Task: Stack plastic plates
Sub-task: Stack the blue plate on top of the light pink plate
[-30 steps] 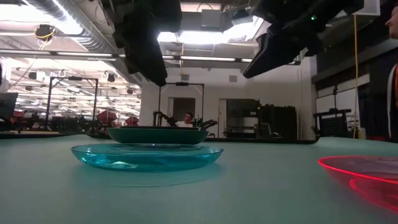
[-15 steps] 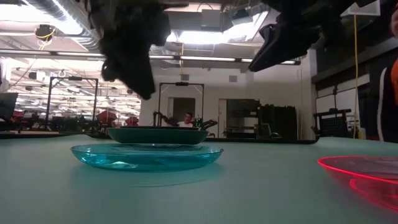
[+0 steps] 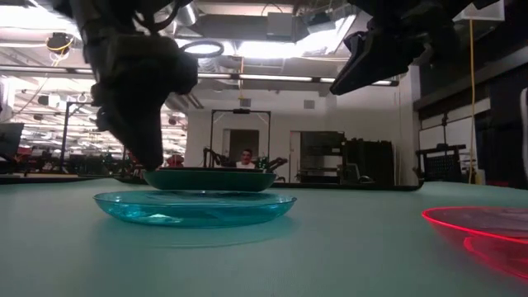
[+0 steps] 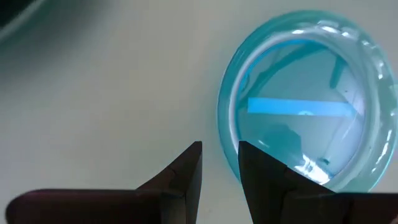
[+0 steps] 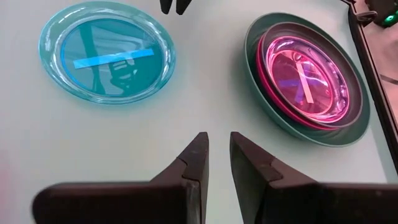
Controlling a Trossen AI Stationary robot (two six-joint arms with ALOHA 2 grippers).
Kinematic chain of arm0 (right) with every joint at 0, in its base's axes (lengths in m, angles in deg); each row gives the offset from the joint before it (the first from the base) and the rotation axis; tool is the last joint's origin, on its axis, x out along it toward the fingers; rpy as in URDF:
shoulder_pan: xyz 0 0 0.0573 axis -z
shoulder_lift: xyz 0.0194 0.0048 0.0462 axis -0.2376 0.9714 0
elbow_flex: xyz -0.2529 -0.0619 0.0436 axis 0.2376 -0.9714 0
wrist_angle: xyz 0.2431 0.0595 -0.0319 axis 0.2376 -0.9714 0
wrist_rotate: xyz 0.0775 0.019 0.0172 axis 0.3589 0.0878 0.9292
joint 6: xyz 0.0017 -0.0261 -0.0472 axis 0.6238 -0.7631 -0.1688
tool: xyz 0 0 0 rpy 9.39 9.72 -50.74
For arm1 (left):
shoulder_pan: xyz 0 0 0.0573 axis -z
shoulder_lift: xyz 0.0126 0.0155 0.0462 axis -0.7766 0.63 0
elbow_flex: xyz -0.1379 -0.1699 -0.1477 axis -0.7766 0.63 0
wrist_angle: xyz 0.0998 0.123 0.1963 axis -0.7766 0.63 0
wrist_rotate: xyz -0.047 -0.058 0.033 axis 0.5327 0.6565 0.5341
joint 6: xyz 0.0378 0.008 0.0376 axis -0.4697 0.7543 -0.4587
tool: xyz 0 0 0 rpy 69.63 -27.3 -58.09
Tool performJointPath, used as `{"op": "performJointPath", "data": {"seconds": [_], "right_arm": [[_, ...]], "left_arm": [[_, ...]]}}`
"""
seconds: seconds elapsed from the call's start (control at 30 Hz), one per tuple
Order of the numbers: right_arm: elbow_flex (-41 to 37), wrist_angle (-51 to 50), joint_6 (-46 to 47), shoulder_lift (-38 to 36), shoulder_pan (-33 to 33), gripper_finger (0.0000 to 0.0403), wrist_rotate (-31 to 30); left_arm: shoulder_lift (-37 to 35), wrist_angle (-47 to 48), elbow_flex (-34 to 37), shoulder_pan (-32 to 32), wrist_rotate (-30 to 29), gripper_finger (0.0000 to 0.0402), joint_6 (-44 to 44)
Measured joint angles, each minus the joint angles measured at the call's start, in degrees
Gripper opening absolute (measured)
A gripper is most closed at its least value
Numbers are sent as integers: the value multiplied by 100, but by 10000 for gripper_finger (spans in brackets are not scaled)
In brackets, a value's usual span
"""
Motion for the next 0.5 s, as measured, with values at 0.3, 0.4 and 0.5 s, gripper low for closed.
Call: {"op": "performJointPath", "data": {"seconds": [0.3,0.4,0.5], "right_arm": [[-2,1,-2,0,2,56,-139],[-2,1,0,0,4,56,-203],[-2,1,0,0,4,56,-203]], "left_arm": [[0,-653,393,200,2,98,596],[0,-793,455,227,2,98,745],[0,-798,459,233,0,98,775]]}}
